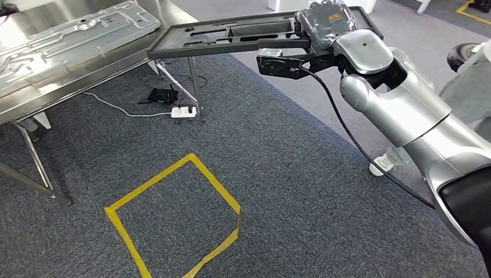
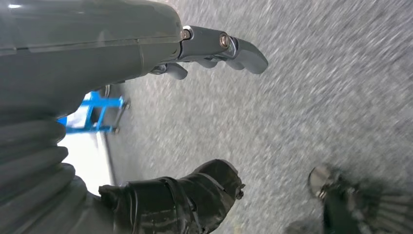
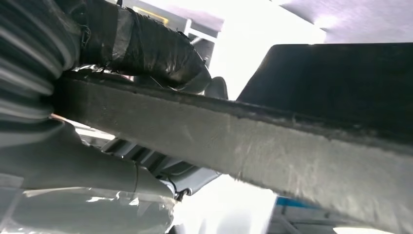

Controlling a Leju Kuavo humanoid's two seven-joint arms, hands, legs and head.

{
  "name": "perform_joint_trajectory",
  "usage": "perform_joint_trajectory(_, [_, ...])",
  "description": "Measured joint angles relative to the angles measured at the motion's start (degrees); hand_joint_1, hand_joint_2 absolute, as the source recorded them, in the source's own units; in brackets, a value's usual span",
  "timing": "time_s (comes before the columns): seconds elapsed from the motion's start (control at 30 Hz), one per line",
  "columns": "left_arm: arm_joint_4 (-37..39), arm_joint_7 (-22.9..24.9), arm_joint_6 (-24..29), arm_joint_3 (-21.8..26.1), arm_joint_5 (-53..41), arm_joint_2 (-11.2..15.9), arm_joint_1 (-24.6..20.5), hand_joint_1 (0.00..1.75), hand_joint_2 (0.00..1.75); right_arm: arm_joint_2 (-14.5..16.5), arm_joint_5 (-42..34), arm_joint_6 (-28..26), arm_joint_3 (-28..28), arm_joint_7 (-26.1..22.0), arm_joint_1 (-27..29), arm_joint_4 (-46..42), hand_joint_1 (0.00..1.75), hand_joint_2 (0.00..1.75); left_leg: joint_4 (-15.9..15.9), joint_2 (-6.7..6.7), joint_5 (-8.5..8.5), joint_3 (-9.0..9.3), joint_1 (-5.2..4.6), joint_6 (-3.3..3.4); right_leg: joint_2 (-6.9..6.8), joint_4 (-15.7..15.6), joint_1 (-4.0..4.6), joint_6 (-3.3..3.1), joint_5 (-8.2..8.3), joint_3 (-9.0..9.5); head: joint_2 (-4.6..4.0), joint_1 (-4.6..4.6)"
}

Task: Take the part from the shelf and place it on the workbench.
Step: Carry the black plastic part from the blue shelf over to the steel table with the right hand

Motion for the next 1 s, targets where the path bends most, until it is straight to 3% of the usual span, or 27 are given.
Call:
perform_joint_trajectory(0.03, [0.0,0.01,-0.16,-0.01,0.0,-0.01,0.07,0.0,1.75,0.08,-0.05,0.07,0.0,-0.13,-0.29,0.08,1.75,1.75,0.48,-0.78,-0.27,-0.23,0.08,-0.31,1.23,-3.57,-0.23,0.09,1.53,1.55,0.0,-0.01])
perform_joint_trajectory(0.1, [0.0,0.04,-0.25,-0.03,-0.01,-0.01,0.12,0.0,1.75,0.33,-0.27,0.04,0.01,-0.42,-0.78,0.22,1.75,1.75,1.26,-2.03,-0.52,-0.97,0.26,-0.98,3.21,-7.39,-0.39,0.02,2.53,3.26,0.01,-0.13])
perform_joint_trajectory(0.13, [0.0,0.06,-0.19,-0.04,-0.01,-0.01,0.13,0.0,1.75,0.58,-0.41,-0.02,0.04,-0.55,-0.92,0.33,1.75,1.75,1.3,-2.67,-0.42,-1.32,0.39,-1.35,3.43,-7.53,-0.26,-0.19,2.34,3.39,0.01,-0.17])
perform_joint_trajectory(0.2, [0.0,0.16,0.04,-0.13,0.04,-0.01,0.34,0.0,1.75,1.18,-0.58,-0.14,0.2,-0.73,-1.03,0.57,1.75,1.75,1.17,-3.51,-0.19,-1.72,0.72,-2.05,2.02,-7.87,-0.04,-0.94,2.57,3.63,0.0,-0.15])
perform_joint_trajectory(0.23, [0.0,0.23,0.15,-0.17,0.08,-0.03,0.48,0.0,1.75,1.5,-0.59,-0.18,0.3,-0.75,-1.02,0.68,1.75,1.75,1.59,-2.48,-0.46,-2.02,0.63,-2.35,1.37,-8.19,-0.09,-1.28,2.68,3.88,0.0,-0.18])
perform_joint_trajectory(0.33, [0.0,0.47,0.49,-0.23,0.15,-0.09,0.43,0.0,1.75,2.14,-0.6,-0.44,0.44,-0.75,-1.06,0.92,1.75,1.75,7.67,3.58,-3.5,-5.09,0.55,-3.18,-0.55,-9.07,0.04,-2.12,2.84,4.62,0.0,-0.76])
perform_joint_trajectory(0.4, [0.0,0.58,0.65,-0.27,0.16,-0.08,0.25,0.0,1.75,2.26,-0.65,-0.67,0.57,-0.76,-1.15,1.11,1.75,1.75,13.17,4.66,-5.48,-8.14,0.9,-3.52,-2.0,-9.16,0.21,-2.48,2.65,4.81,0.0,-0.91])
perform_joint_trajectory(0.43, [0.0,0.61,0.67,-0.3,0.17,-0.09,0.21,0.0,1.75,2.3,-0.68,-0.72,0.7,-0.77,-1.16,1.22,1.75,1.75,14.31,4.67,-5.48,-8.9,0.97,-3.57,-2.7,-9.15,0.24,-2.5,2.53,4.87,0.0,-0.92])
perform_joint_trajectory(0.5, [0.0,0.63,0.69,-0.33,0.17,-0.1,0.23,0.0,1.75,2.45,-0.71,-0.73,1.08,-0.8,-1.16,1.46,1.75,1.75,11.1,4.84,-2.99,-7.51,1.0,-3.54,-4.0,-9.15,0.25,-2.36,2.24,5.04,0.0,-0.93])
perform_joint_trajectory(0.57, [0.0,0.66,0.78,-0.34,0.17,-0.09,0.25,0.0,1.75,2.6,-0.73,-0.74,1.49,-0.81,-1.16,1.69,1.75,1.75,4.09,6.65,-0.2,-3.92,0.55,-3.23,-5.06,-9.18,0.42,-1.98,1.89,5.34,0.0,-0.93])
perform_joint_trajectory(0.63, [0.0,0.69,0.91,-0.34,0.18,-0.09,0.22,0.0,1.75,2.66,-0.79,-0.76,1.73,-0.8,-1.19,1.89,1.75,1.75,0.56,7.93,0.37,-2.01,-0.11,-2.54,-5.89,-9.23,0.7,-1.45,1.54,5.65,0.0,-0.88])
perform_joint_trajectory(0.7, [0.0,0.73,1.01,-0.34,0.23,-0.1,0.21,0.0,1.75,2.82,-0.84,-0.78,1.81,-0.79,-1.2,2.03,1.75,1.75,0.28,7.01,0.15,-1.7,-0.31,-1.8,-6.8,-9.34,0.83,-0.79,1.15,6.14,0.0,-0.83])
perform_joint_trajectory(0.77, [0.0,0.78,1.03,-0.34,0.36,-0.16,0.25,0.0,1.75,3.03,-0.86,-0.8,1.87,-0.8,-1.22,2.16,1.75,1.75,-0.25,5.86,0.16,-1.09,-0.03,-1.33,-5.65,-8.56,0.58,-0.13,0.3,6.16,0.0,-0.74])
perform_joint_trajectory(0.83, [0.0,0.8,0.96,-0.35,0.48,-0.24,0.2,0.0,1.75,3.08,-0.86,-0.83,1.9,-0.79,-1.31,2.36,1.75,1.75,-0.64,4.83,0.23,-0.61,0.27,-0.82,-2.53,-3.8,0.39,0.18,-1.98,3.64,0.0,-0.43])
perform_joint_trajectory(0.9, [0.0,0.8,0.83,-0.36,0.52,-0.25,0.04,0.0,1.75,3.06,-0.94,-0.84,1.93,-0.8,-1.31,2.54,1.75,1.75,-0.57,3.65,0.13,-0.56,0.26,-0.35,-0.91,3.9,0.49,0.21,-4.5,-0.93,0.0,-0.22])
perform_joint_trajectory(0.93, [0.0,0.79,0.79,-0.37,0.52,-0.25,0.0,0.0,1.75,3.04,-0.98,-0.83,1.95,-0.81,-1.21,2.64,1.75,1.75,-0.47,2.88,0.05,-0.54,0.24,-0.24,-0.74,6.54,0.51,0.19,-4.77,-2.78,0.0,-0.22])
perform_joint_trajectory(0.97, [0.0,0.77,0.77,-0.37,0.52,-0.25,-0.03,0.0,1.75,3.03,-1.02,-0.8,1.98,-0.82,-1.09,2.75,1.75,1.75,-0.34,2.07,-0.06,-0.5,0.23,-0.19,-0.66,7.03,0.51,0.15,-3.89,-3.65,0.0,-0.22])
perform_joint_trajectory(1.0, [0.0,0.73,0.75,-0.37,0.52,-0.25,-0.03,0.0,1.75,3.01,-1.03,-0.79,1.99,-0.82,-1.0,2.87,1.75,1.75,-0.17,1.21,-0.18,-0.44,0.24,-0.22,-0.53,5.3,0.48,0.05,-2.02,-3.42,0.0,-0.21])
